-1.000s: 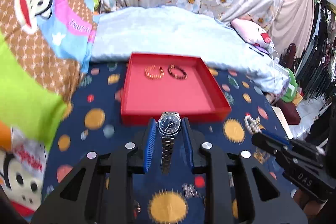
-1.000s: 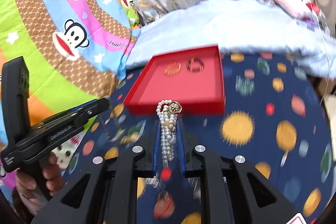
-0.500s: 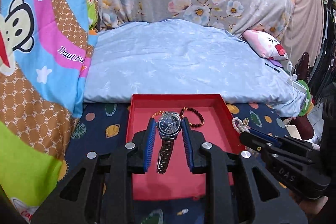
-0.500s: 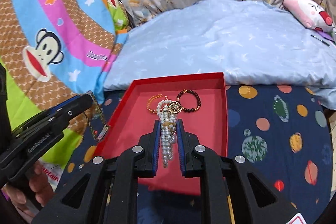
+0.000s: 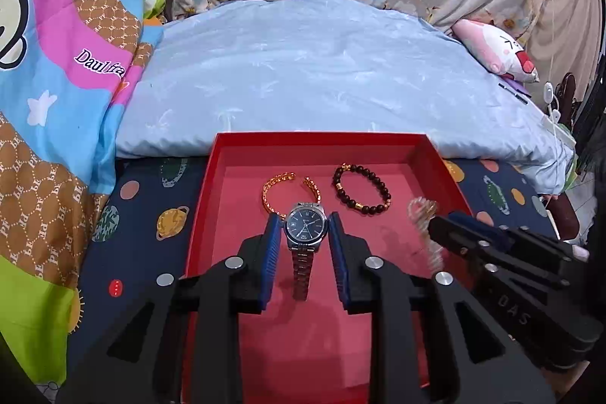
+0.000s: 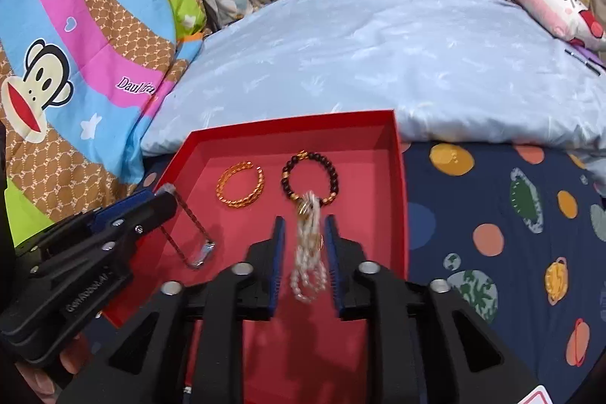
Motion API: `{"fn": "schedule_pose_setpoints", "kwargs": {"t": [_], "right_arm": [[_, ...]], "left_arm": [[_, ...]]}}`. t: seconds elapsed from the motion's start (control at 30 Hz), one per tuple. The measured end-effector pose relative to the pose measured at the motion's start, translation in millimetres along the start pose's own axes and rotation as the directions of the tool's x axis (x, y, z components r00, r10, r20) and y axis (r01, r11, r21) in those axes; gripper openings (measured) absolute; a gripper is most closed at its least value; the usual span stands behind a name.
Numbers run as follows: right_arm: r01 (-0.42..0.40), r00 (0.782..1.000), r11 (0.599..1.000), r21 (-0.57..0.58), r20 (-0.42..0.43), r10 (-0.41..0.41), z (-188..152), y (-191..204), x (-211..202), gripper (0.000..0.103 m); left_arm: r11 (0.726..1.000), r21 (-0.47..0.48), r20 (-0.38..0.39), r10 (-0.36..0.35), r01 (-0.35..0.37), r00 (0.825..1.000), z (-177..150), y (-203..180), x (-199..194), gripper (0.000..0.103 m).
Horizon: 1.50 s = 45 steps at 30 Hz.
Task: Organize jewelry
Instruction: 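Lower the silver watch into the red tray with the left gripper while the right drops the pearls there, then lift both grippers out of the red tray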
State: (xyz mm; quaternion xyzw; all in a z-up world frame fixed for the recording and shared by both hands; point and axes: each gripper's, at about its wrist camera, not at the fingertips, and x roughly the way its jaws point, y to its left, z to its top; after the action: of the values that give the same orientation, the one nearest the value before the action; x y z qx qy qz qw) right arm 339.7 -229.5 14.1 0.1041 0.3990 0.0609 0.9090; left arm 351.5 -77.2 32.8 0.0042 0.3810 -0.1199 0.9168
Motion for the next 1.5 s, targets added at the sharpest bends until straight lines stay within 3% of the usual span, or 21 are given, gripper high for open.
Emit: {"fn": "schedule_pose_setpoints", "kwargs": {"t": [0.03,0.13,0.4,0.63,1.17,1.3,1.5], "right_arm": [[0.0,1.0,1.0,0.002,0.008,0.0,-0.2,-0.4,-1.9,0.036],[-0.003,1.0,1.0,0.019,0.028,0.003,-1.7,-3.7,-12.9,0.042],[-0.009,0.998,0.999,0.034,0.06,0.007,-17.0,0.7,-57.7,0.055],[0.035,0.997,0.999,0.004,0.076,-0.035,-71.5,9.0,-118.2,0.058],[0.076,0.997,0.997,0.035,-0.007,-0.075,-202.4,24.8,-188.8,0.058],[0.069,0.997,0.996,0.064,-0.03,-0.067,-220.8,23.6,-190.1,0.058],[0.068,0.997,0.994,0.085,-0.045,-0.064,-226.7,19.7,-187.7,0.058]], "left_arm": [[1.0,0.002,0.01,0.016,-0.016,1.0,-0.6,-0.9,-0.2,0.026],[0.999,-0.001,0.023,0.039,-0.039,0.999,-0.3,-1.4,-4.3,0.043],[0.999,0.001,0.036,0.042,-0.042,0.998,-8.7,-1.1,-39.6,0.049],[0.996,0.035,0.06,0.077,-0.079,0.995,-50.0,10.8,-99.5,0.062],[0.99,-0.057,-0.086,0.123,-0.128,0.989,-186.9,66.4,-168.2,0.063],[0.99,-0.058,-0.103,0.12,-0.126,0.987,-197.4,68.3,-166.9,0.067],[0.996,-0.05,-0.103,0.07,-0.076,0.992,-186.4,56.6,-136.1,0.071]]}}
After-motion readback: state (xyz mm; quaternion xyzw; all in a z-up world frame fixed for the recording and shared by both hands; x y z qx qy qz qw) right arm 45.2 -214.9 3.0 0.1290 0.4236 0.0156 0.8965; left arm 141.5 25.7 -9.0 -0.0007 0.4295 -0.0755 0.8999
